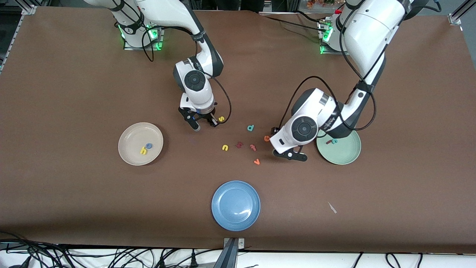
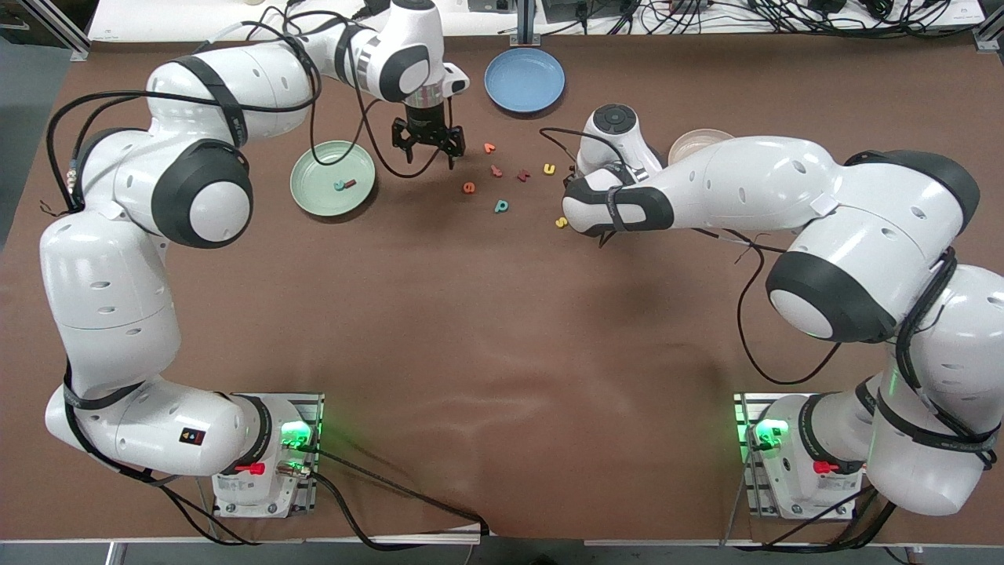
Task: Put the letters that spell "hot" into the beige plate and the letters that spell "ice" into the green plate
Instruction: 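Carry the orange letter to the cream plate while the left gripper reaches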
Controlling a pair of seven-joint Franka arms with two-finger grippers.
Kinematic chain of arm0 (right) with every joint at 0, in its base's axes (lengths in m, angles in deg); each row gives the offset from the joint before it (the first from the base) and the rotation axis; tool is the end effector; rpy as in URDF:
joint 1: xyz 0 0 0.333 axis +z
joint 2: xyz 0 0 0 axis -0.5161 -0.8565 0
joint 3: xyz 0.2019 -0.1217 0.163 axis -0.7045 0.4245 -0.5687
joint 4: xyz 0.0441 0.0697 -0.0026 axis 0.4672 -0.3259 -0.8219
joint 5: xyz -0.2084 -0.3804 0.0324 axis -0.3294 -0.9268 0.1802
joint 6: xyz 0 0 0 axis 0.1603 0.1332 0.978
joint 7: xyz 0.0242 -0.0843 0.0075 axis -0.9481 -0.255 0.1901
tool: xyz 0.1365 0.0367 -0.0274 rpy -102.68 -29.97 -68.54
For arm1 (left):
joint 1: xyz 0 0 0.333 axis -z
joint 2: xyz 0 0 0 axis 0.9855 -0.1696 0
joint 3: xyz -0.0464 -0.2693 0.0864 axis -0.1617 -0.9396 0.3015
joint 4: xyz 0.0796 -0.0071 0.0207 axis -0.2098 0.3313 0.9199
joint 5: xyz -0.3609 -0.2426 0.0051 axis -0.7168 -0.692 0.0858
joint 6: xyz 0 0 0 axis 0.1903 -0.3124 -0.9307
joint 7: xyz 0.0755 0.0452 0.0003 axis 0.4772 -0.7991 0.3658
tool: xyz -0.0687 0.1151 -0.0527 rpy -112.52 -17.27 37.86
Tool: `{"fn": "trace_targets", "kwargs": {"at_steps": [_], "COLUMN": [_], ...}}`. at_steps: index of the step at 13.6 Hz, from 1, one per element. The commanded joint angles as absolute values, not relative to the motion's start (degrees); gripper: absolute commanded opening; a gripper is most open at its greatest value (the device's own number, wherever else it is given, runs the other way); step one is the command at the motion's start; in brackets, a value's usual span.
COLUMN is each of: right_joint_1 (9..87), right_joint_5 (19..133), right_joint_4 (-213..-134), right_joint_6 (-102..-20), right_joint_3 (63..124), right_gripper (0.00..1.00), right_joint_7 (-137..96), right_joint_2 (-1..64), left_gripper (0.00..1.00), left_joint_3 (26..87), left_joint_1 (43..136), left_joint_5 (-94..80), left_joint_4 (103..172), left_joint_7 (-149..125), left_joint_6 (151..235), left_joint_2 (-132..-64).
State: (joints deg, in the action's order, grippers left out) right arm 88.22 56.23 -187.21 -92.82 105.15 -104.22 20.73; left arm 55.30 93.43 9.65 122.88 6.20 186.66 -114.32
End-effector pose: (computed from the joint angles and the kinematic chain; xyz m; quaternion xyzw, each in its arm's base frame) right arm 0.4881 0.3938 0.0812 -0.9071 0.4203 -0.0137 0.0167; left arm 0.6003 -0.3465 0.1584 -0.9882 0.0755 0.1330 0.0103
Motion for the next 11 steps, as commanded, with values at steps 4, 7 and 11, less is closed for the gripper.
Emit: {"fn": "trace_targets", "kwargs": {"at_steps": [4, 7, 11], "right_joint_1": [88.38, 88.29, 87.85], "right_joint_5": [55.78, 55.78, 55.78], "right_joint_4": [-188.17, -187.91, -186.33], "right_joint_6": [-94.98, -94.72, -90.52], "right_joint_3": [104.26, 104.26, 105.13], "right_gripper": [0.05, 0.05, 0.04], "right_joint_7": [-102.95, -102.33, -97.25], "right_joint_2": [20.0, 19.92, 20.53], "left_gripper": [1.0, 1.0, 1.0], "left_joint_3": [55.86, 55.77, 55.86], "left_joint_1": [94.29, 94.47, 95.26], "left_joint_5": [8.53, 8.44, 8.53], "left_joint_4": [122.09, 122.26, 122.18], "left_joint_7": [6.55, 4.71, 4.43], "left_joint_6": [187.42, 187.34, 187.42], "left_joint_2": [-115.6, -116.22, -117.62]}}
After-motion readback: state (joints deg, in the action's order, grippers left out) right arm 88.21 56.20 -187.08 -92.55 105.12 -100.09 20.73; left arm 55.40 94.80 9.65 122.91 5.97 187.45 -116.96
